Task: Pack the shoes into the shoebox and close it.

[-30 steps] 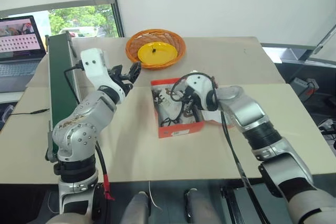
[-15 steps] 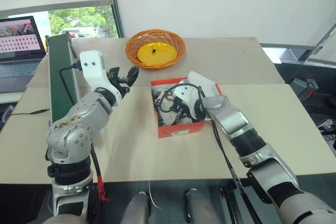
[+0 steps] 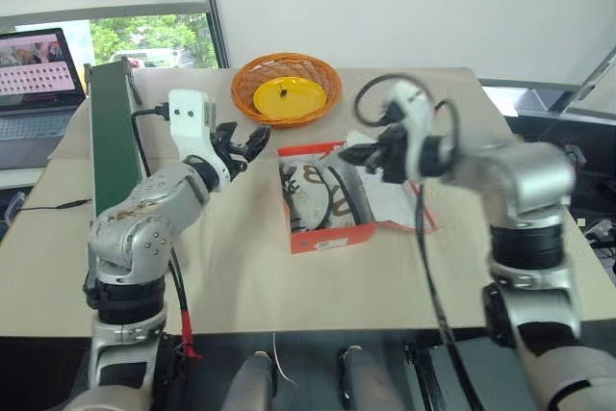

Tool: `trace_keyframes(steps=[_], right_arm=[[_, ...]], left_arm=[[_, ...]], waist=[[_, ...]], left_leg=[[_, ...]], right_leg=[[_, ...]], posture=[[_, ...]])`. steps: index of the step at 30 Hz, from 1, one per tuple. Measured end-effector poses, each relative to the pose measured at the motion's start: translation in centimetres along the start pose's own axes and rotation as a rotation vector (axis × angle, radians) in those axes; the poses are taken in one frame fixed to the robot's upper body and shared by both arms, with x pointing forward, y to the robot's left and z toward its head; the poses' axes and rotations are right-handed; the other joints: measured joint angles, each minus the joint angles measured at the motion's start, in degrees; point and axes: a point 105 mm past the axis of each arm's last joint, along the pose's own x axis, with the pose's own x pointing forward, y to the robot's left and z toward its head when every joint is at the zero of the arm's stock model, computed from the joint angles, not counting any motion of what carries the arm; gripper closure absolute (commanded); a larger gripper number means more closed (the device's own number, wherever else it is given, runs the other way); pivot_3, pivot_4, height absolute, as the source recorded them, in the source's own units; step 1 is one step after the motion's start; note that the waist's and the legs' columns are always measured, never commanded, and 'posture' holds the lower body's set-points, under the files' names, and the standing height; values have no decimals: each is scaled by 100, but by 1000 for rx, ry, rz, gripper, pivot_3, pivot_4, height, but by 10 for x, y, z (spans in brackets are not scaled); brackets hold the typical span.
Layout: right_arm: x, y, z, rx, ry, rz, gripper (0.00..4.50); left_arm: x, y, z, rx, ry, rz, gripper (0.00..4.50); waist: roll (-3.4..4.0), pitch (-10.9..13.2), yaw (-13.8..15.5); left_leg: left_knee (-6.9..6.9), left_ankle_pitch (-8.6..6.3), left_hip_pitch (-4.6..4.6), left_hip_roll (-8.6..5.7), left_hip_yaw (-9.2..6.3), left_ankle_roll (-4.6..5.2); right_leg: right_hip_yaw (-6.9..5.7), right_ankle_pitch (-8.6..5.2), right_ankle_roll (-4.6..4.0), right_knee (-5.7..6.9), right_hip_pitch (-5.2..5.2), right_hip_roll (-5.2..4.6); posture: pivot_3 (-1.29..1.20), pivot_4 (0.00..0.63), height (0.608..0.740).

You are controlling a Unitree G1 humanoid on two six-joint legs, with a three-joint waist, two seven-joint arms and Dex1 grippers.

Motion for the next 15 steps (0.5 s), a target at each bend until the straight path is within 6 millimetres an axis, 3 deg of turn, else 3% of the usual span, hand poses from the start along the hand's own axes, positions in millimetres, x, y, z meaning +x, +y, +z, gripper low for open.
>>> trace_keyframes(steps=[2,4,9,12,15], right_arm=[[-17,3,-24,67,44,26,4475],[-40,4,-63,182,89,23,4475],[-78,20,-121,396,55,-17,4475],[-76,40,-176,571,84,-52,4475],[-50,39,-189,625,-30,-108,4475]], left_arm=[[-2,-8,-5,98,55,-98,940],[-10,-16,-11,190,122,-235,940],[-24,-43,-21,272,198,-492,940],[-25,-45,-16,295,212,-558,940],[-23,-49,-6,318,204,-603,940]], waist=[[0,0,21],[1,0,59],[5,2,99],[4,1,97],[10,5,-26]], left_leg=[[-1,0,-7,-1,-1,0],[-1,-4,-12,-7,2,6],[-1,-8,-8,0,8,14],[4,-8,-1,5,13,13],[21,-4,16,22,35,9]], right_leg=[[-2,-1,2,-3,0,-1],[3,-6,9,-10,0,-7],[6,-11,13,-12,5,-3],[9,-33,48,-2,9,2],[21,-30,53,-1,21,9]], posture=[[0,150,739],[0,150,739],[0,150,739],[0,150,739],[0,150,739]])
